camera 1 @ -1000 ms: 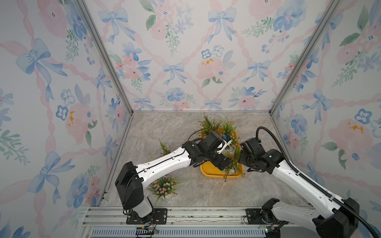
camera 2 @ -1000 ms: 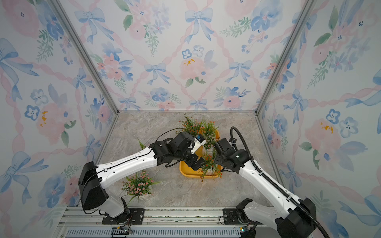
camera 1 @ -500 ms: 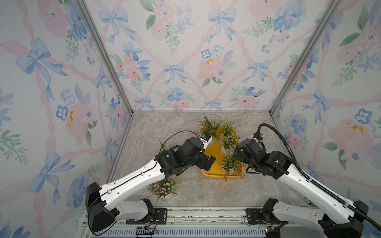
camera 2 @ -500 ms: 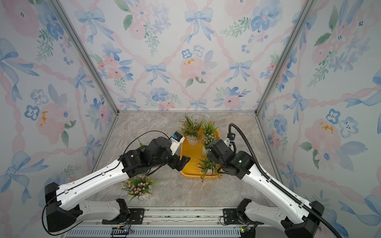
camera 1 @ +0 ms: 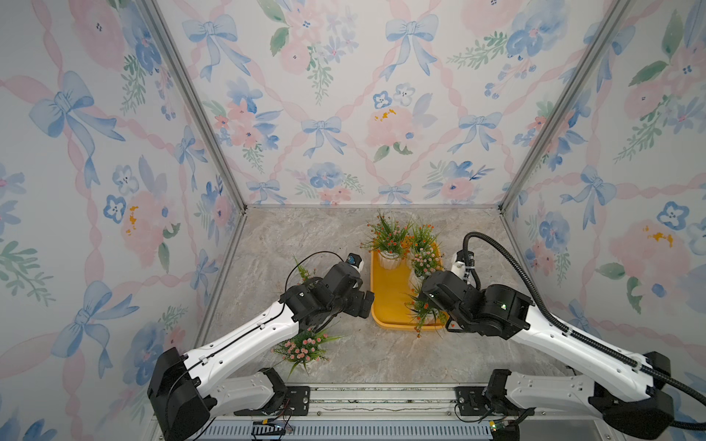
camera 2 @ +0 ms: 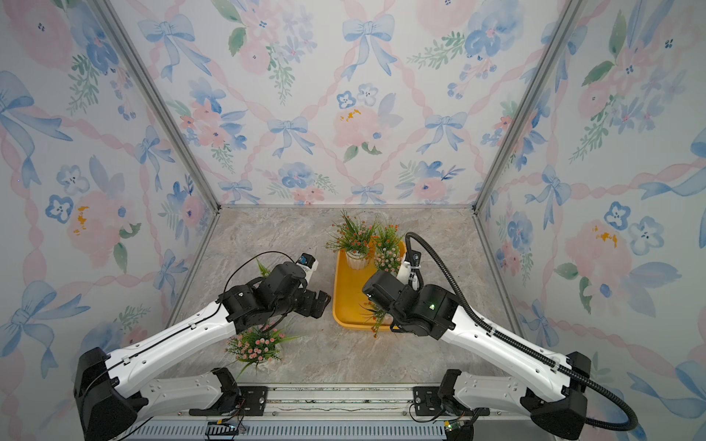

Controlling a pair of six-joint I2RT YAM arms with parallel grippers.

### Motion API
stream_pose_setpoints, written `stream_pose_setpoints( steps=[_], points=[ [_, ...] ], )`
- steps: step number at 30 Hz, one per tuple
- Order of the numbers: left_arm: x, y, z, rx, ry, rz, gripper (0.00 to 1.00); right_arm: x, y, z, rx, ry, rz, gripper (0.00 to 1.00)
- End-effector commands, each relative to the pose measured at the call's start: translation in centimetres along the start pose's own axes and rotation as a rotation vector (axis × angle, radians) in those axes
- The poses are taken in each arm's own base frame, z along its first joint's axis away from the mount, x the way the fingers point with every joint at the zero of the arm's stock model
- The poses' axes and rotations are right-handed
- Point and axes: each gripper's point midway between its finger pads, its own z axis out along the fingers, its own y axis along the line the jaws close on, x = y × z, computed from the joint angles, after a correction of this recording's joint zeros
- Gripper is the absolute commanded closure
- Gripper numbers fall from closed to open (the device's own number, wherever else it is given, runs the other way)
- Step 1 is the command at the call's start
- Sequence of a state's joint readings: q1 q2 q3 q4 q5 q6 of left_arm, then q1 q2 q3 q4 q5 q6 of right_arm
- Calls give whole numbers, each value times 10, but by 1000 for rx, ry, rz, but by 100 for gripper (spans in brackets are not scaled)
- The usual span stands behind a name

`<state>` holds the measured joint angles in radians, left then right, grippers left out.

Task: Put the potted gypsophila into the storage box
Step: Pick up the baby's breath potted plant from the center of the board.

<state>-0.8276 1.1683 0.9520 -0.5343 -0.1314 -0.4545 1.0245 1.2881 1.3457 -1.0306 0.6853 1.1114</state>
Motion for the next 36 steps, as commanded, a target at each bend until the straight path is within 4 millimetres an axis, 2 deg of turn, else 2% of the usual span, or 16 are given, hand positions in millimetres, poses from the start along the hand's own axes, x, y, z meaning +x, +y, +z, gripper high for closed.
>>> stream_pose_setpoints(
  steps=[1,3,7,10,12,15,18,20,26,30,33,36],
  points=[
    [16,16,14,-81,80,15,5,-3,-15,-2,73,-38,-7,3],
    [23,23,23,-126,125,6,6,-9,-19,1,81,-49,-8,3],
    [29,24,39,-154,183,-55,11,-29,-19,15,61,-45,-20,3],
    [18,32,48,-226,164,-90,12,-52,-27,29,59,-41,-18,3],
    [6,29,55,-239,152,-129,13,-65,-32,40,24,-10,2,3],
    [-5,26,69,-263,161,-142,23,-82,-47,53,8,8,0,3],
    [5,33,82,-347,252,-124,31,-88,-66,66,15,27,28,3],
    [13,42,84,-419,300,-117,31,-87,-74,74,13,34,58,3],
    [1,41,80,-424,265,-171,31,-83,-88,94,16,81,58,3],
    [-8,39,72,-414,230,-195,31,-85,-91,104,0,110,73,3],
    [-19,40,55,-405,180,-224,32,-86,-89,110,-19,125,92,3],
    [-42,39,27,-362,93,-265,32,-88,-84,114,-34,134,96,3]
  ],
)
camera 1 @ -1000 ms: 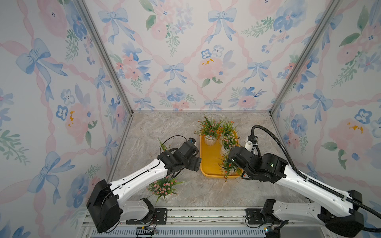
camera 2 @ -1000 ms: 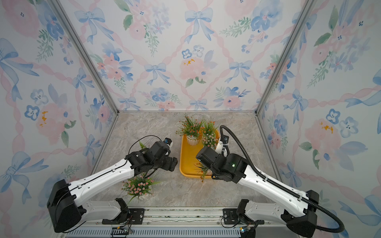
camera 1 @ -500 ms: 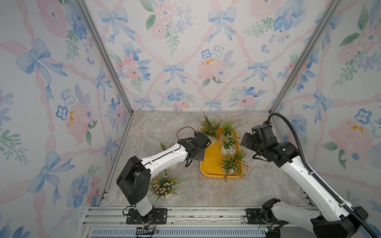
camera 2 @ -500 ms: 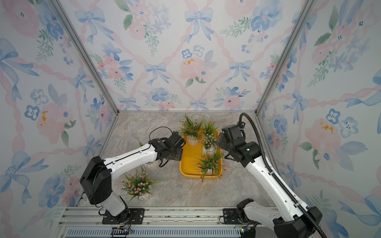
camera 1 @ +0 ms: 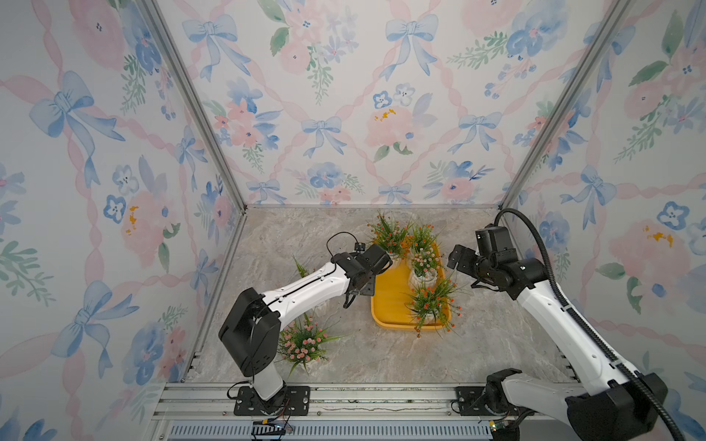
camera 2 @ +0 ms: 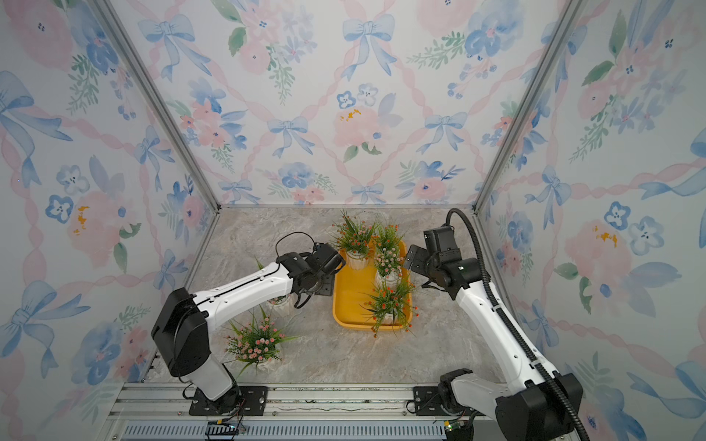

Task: Put the potted gypsophila into the storage box
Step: Pick up the baby's breath potted plant from the center of the board.

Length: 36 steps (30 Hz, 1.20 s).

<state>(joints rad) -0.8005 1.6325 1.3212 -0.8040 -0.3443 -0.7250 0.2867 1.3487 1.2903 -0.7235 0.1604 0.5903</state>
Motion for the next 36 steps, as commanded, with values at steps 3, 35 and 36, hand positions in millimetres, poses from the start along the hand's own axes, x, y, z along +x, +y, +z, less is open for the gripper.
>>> stream_pose_setpoints(
  steps=[3,35,36],
  points=[
    [-46,33,-79,75,-193,-142,31,-1,12,10,-53,30,3,3],
    [83,238,-6,-49,71,-513,17,135,249,-52,-685,278,-648,3],
    [83,235,-5,-32,75,-507,17,149,258,-55,-718,308,-687,3]
  ],
)
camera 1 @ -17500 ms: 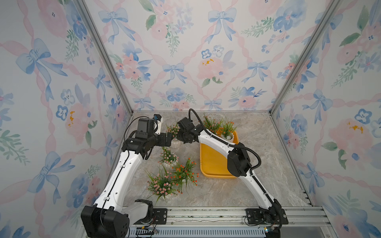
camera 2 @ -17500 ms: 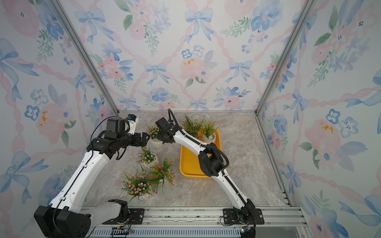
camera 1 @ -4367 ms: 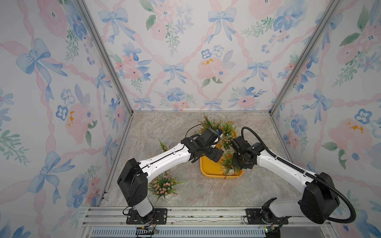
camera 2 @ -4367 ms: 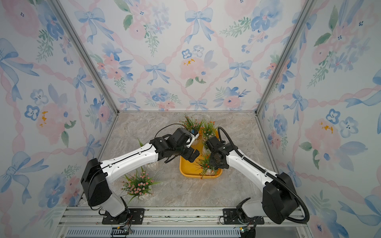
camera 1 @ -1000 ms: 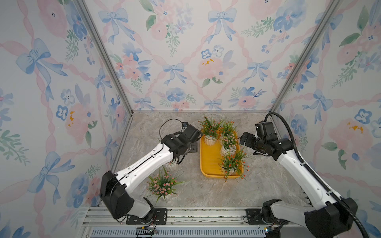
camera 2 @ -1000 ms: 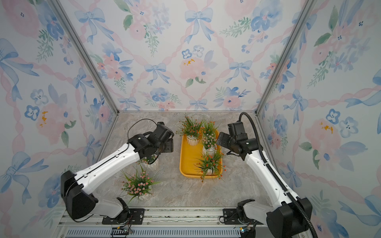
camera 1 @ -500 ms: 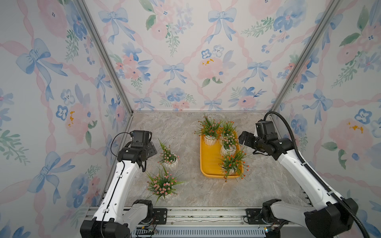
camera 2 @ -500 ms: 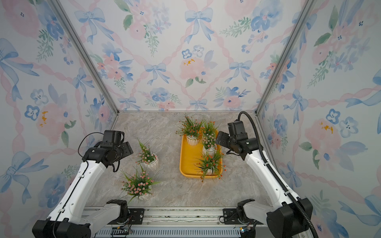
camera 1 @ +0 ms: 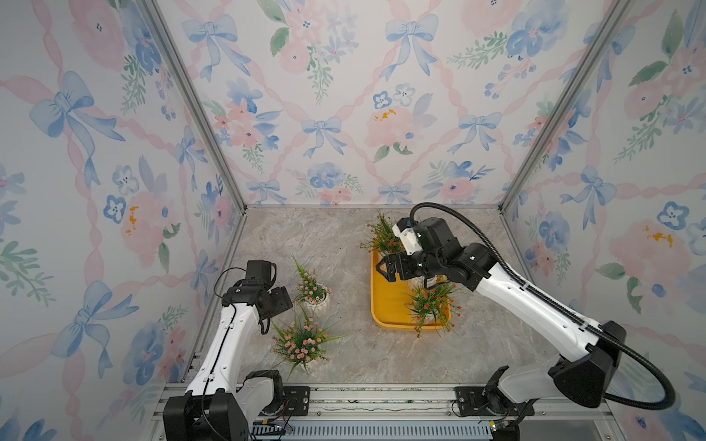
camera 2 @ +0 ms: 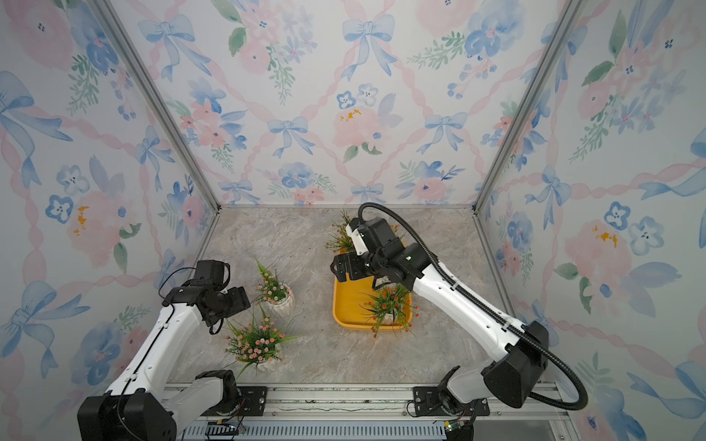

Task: Put the potted gypsophila into the storage box
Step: Pick up the baby's breath potted plant from the center of the board.

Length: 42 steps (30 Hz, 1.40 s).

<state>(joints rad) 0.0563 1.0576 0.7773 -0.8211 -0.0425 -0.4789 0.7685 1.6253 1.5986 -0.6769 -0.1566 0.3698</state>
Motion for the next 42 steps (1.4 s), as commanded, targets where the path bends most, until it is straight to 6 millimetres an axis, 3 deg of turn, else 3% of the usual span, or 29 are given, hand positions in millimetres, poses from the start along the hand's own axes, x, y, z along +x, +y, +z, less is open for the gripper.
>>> stream_pose_setpoints(
  steps=[1,7,12,19,26,30,33,34,42],
  points=[
    [-1,-15,1,88,5,32,17,20,50,28,-146,107,-144,3],
    [3,-29,1,183,9,-6,17,47,105,61,-203,201,-307,3],
    [5,-25,2,169,1,-35,17,49,143,71,-271,181,-377,3],
    [8,-36,2,243,-4,-66,21,60,184,84,-321,193,-512,3],
    [-6,-50,-2,317,-44,-120,20,75,202,98,-343,242,-589,3],
    [-13,-58,-3,356,-59,-135,20,88,203,104,-308,279,-640,3],
    [-13,-56,3,333,-50,-126,20,91,199,105,-281,287,-658,3],
    [-2,-51,13,312,-20,-127,21,90,198,104,-273,282,-661,3],
    [-5,-42,20,247,-28,-134,21,90,197,101,-291,278,-674,3]
  ],
)
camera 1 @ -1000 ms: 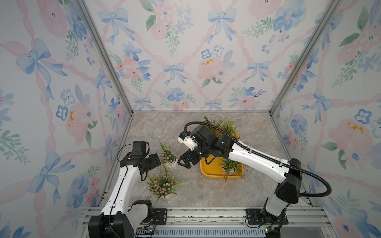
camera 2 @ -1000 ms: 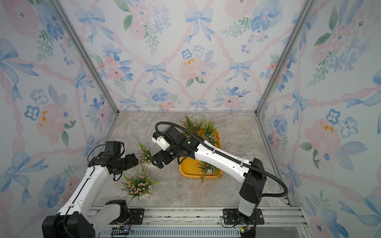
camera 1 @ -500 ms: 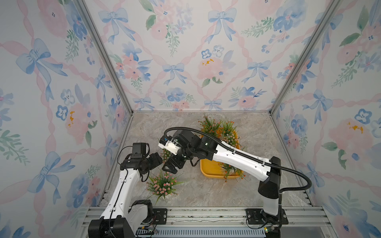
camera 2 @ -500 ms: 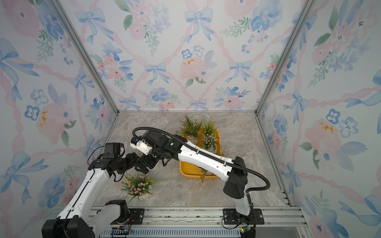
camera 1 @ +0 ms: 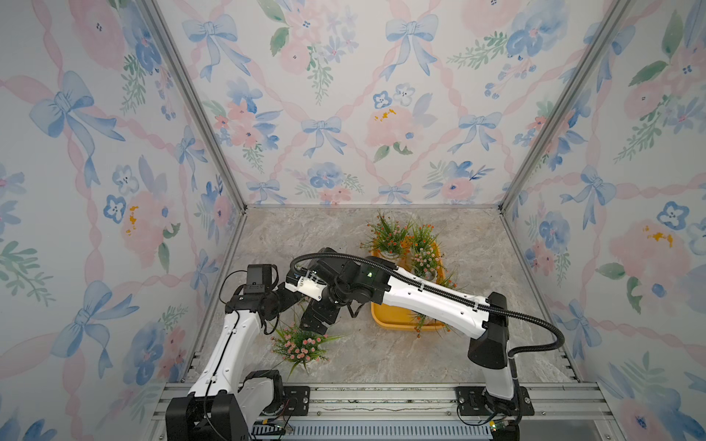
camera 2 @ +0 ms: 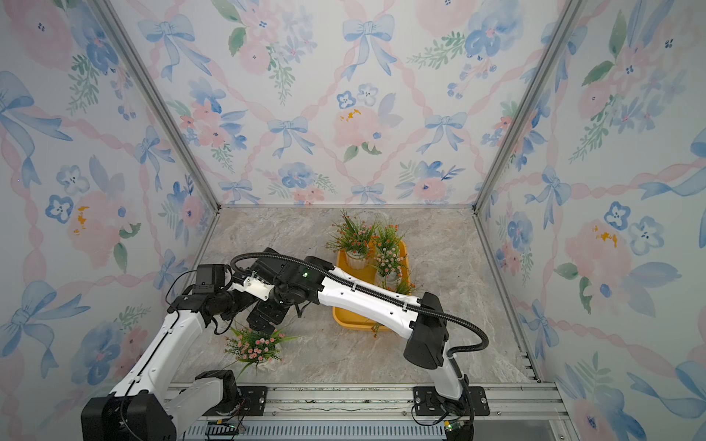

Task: Put the potted gypsophila into the storage box
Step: Pick up the baby's breath potted plant from the center of the board.

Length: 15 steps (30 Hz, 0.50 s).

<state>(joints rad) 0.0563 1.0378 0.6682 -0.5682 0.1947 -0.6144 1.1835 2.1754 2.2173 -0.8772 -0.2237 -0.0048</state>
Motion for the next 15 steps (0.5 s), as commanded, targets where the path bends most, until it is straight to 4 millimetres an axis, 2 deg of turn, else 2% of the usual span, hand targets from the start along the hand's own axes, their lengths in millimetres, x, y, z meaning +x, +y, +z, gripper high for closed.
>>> stream_pose_setpoints(
  steps=[1,8,12,13,15],
  points=[
    [-1,10,7,-54,5,-14,22,11,-2,2,6,42,-15,3],
    [1,16,18,-104,32,10,23,16,-10,1,30,54,-9,3],
    [5,1,24,-43,58,46,23,18,-16,0,32,56,5,3],
    [-3,-11,20,-10,42,60,23,19,-17,0,35,59,8,3],
    [-2,-17,22,0,49,75,23,21,-22,-1,41,61,18,3]
  ],
)
